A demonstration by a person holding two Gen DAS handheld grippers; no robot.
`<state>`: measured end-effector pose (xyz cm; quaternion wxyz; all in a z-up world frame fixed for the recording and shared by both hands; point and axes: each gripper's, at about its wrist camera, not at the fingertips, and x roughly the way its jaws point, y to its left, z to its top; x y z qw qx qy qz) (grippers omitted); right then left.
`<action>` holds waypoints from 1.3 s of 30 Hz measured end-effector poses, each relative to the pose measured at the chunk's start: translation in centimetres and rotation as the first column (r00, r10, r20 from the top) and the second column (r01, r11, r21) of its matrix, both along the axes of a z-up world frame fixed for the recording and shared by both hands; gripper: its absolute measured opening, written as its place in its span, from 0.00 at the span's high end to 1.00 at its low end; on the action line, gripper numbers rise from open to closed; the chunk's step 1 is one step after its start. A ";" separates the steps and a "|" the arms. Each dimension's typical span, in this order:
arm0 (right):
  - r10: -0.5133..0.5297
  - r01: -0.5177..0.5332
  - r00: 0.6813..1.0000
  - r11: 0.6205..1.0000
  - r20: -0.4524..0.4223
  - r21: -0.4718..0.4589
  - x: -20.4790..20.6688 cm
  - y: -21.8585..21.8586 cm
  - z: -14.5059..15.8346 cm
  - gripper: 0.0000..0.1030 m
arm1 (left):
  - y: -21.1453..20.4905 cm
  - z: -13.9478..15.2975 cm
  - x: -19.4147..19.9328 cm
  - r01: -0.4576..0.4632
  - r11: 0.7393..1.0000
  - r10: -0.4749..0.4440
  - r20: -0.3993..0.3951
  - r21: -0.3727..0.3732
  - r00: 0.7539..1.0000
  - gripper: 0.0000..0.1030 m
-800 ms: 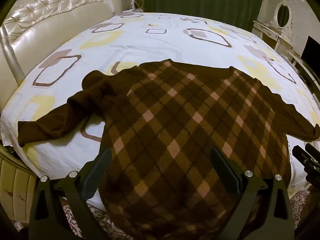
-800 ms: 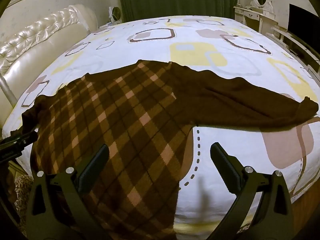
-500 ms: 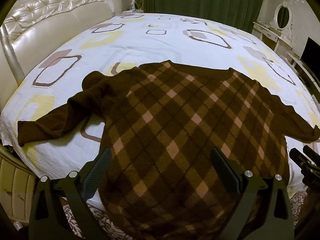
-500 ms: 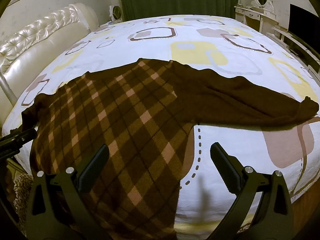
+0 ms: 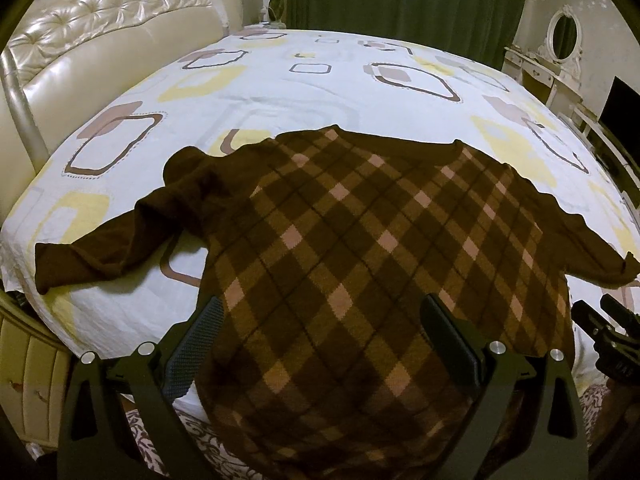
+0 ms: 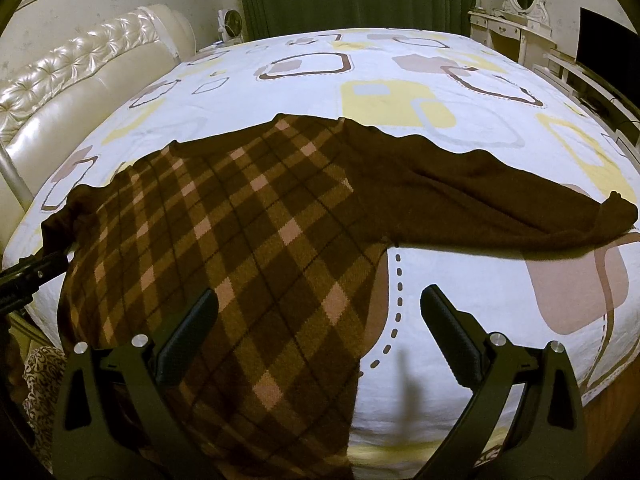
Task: Fold small clothes
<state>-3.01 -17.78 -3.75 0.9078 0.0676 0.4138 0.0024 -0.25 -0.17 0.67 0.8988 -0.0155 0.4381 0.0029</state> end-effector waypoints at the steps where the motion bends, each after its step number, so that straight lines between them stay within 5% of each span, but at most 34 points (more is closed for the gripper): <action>1: 0.000 0.000 1.000 1.000 -0.001 0.000 0.0 0.0 0.0 0.02 | 0.1 0.0 0.0 0.000 1.000 0.000 0.002 -0.004 1.000 0.05; 22: 0.004 -0.004 1.000 1.000 -0.006 -0.002 -0.1 0.0 -0.3 0.02 | 0.2 0.4 -0.4 0.001 0.999 0.002 0.062 -0.049 0.998 0.05; 39: 0.010 -0.010 1.000 1.000 -0.012 0.001 -0.1 0.4 -0.2 0.02 | -0.3 0.1 -0.2 0.002 1.000 -0.002 0.011 -0.017 1.000 0.05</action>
